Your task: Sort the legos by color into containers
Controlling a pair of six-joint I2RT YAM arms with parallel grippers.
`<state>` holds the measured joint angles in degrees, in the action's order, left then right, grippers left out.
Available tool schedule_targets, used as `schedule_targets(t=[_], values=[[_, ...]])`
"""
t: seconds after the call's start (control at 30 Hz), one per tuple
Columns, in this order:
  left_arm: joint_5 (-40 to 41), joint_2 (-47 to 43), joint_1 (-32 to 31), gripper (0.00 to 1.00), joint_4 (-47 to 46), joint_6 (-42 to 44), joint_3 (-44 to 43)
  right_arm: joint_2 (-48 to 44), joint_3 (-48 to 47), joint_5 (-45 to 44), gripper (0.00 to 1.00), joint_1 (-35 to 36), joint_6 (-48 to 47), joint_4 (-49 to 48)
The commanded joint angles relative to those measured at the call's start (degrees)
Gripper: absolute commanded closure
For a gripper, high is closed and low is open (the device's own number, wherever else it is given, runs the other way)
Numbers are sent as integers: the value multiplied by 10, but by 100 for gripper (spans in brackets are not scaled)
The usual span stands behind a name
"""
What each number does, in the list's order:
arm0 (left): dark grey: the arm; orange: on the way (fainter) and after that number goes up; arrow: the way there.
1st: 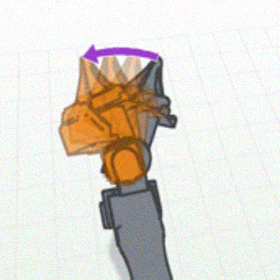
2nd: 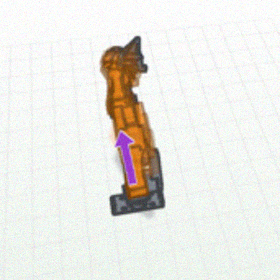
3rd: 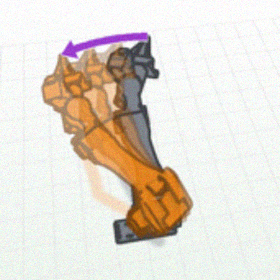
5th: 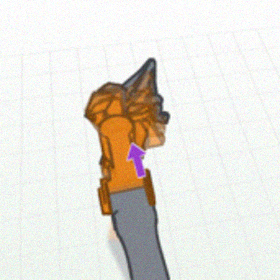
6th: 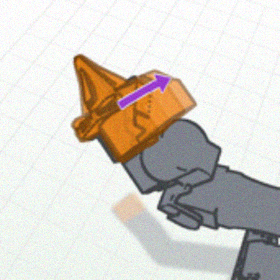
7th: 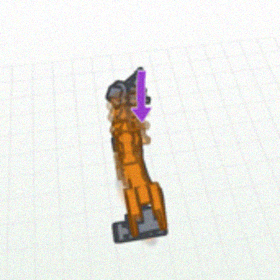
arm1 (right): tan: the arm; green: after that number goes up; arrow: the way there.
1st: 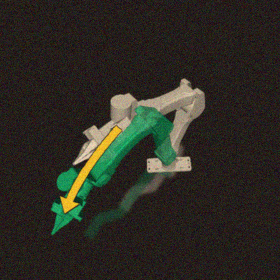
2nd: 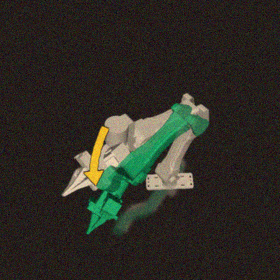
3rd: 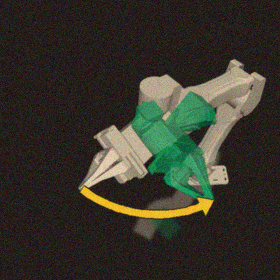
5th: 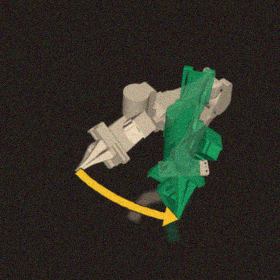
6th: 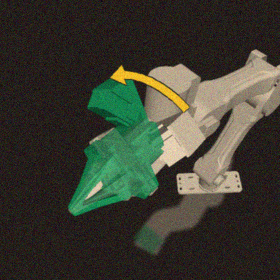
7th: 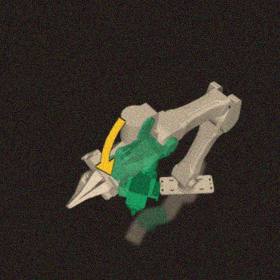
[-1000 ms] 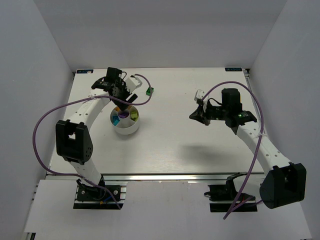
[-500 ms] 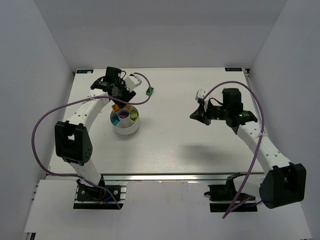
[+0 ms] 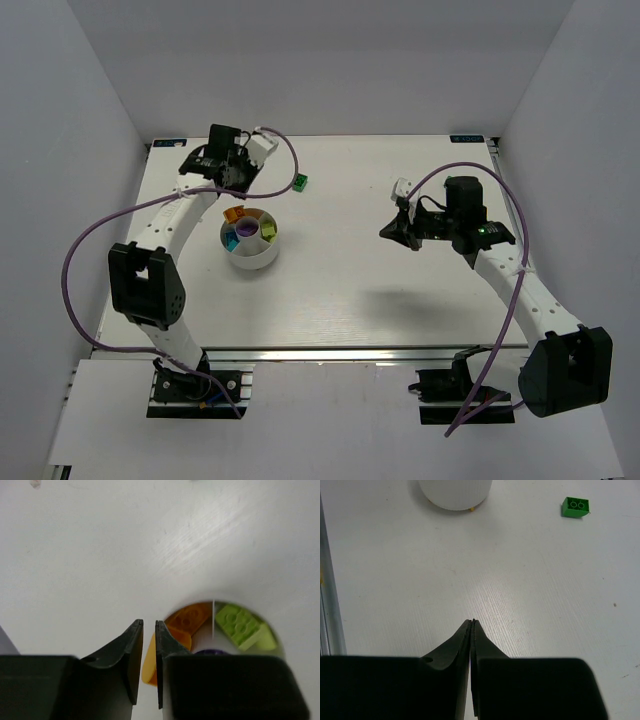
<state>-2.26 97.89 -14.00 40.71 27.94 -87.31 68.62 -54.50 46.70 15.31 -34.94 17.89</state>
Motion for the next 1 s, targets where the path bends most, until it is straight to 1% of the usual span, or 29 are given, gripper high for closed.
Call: schedule_targets(t=[0.0, 0.03, 0.07, 0.1, 0.13, 0.17, 0.2, 0.23, 0.27, 0.3, 0.33, 0.37, 0.4, 0.43, 0.5, 0.53, 0.67, 0.73, 0.77, 0.83, 0.9, 0.97], values=[[-39, 4, 1, 76, -56, -101, -80, 0, 8, 13, 93, -6, 2, -7], [-63, 21, 1, 73, -56, -138, -98, 0, 9, 11, 93, -5, 2, -8], [-89, 40, 1, 67, -54, -158, -138, 1, 9, 9, 93, -6, 4, -8], [-120, 82, 1, 39, -51, -180, -160, 1, 10, 8, 93, -6, 6, -11], [-129, 104, 1, 28, -50, -227, -181, 0, 10, 6, 93, -8, 7, -13], [-143, 126, -5, 16, -46, -242, -224, 0, 11, 4, 93, -7, 9, -14], [-146, 164, -10, 11, -42, -271, -244, 1, 12, 2, 93, -10, 13, -16], [-145, 184, -10, 6, -43, -292, -260, 1, 12, 1, 93, -12, 15, -18], [-142, 201, -16, 5, -44, -313, -280, 3, 13, -4, 93, -12, 18, -21], [-142, 221, -16, 4, -45, -359, -312, 3, 14, -9, 92, -12, 23, -29], [-145, 255, -16, 3, -47, -372, -330, 5, 15, -14, 92, -16, 32, -34], [-135, 270, -16, 3, -47, -383, -346, 9, 15, -28, 92, -15, 38, -36], [-121, 279, -23, 3, -53, -401, -356, 11, 14, -34, 92, -18, 46, -44], [-89, 289, -23, 3, -77, -409, -351, 13, 14, -39, 92, -19, 55, -47], [-65, 297, -39, 5, -102, -426, -342, 20, 13, -54, 92, -22, 61, -51], [-42, 312, -39, 6, -110, -429, -348, 26, 12, -57, 92, -24, 65, -52], [-1, 348, -62, 16, -128, -439, -353, 35, 11, -65, 92, -31, 69, -51], [14, 360, -70, 19, -138, -438, -353, 37, 11, -66, 92, -31, 70, -52], [54, 368, -78, 21, -143, -438, -349, 38, 10, -66, 92, -34, 71, -51], [77, 373, -86, 22, -168, -434, -338, 38, 10, -65, 92, -30, 72, -52], [117, 383, -93, 26, -179, -426, -336, 37, 10, -64, 92, -42, 73, -51], [145, 392, -104, 27, -182, -424, -343, 37, 10, -62, 92, -41, 73, -51]])
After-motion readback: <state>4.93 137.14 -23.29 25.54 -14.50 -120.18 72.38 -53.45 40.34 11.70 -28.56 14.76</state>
